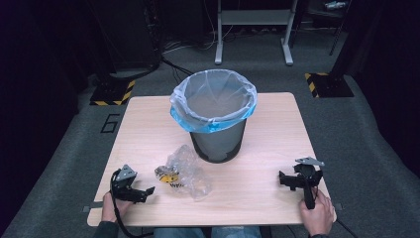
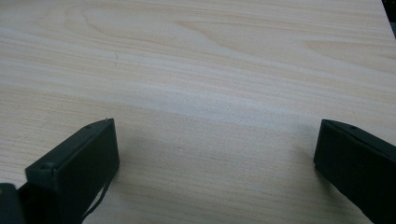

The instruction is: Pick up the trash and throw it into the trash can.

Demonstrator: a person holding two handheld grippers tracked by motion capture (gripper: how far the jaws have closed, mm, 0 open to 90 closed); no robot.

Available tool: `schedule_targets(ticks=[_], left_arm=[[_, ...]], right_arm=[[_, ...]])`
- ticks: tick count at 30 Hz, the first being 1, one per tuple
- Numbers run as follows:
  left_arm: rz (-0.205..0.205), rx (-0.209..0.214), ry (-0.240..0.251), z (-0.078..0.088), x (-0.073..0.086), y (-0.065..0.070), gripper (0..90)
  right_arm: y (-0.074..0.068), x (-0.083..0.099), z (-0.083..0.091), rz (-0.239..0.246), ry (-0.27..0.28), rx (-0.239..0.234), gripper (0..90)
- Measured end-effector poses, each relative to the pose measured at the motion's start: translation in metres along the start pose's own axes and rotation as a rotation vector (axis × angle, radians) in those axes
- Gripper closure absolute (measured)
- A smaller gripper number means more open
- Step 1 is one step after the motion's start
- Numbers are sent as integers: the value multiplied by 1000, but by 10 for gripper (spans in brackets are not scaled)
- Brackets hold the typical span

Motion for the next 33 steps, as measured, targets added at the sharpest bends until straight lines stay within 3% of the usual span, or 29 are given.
schedule_targets(ticks=[8, 11, 20, 33], left_arm=[[-18, 31, 19, 9, -6, 6, 0], [-4, 44, 23, 12, -9, 10, 0], [-37, 71, 60, 21, -25, 19, 0], [-65, 103, 106, 17, -55, 34, 0]], right_arm=[[0, 0, 0, 0, 0, 0, 0], [0, 0, 0, -1, 0, 0, 0], [0, 0, 0, -1, 0, 0, 0], [0, 0, 0, 1, 0, 0, 0]])
Point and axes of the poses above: each handheld gripper's, and its own axes: z roughly backward along the jaws, x roughly out of its underside, y roughly to its right, the point moved 6 cm from there along -z, roughly forward along the jaws, and after that the axes turned 14 degrees about -x, right-handed, at the moved point
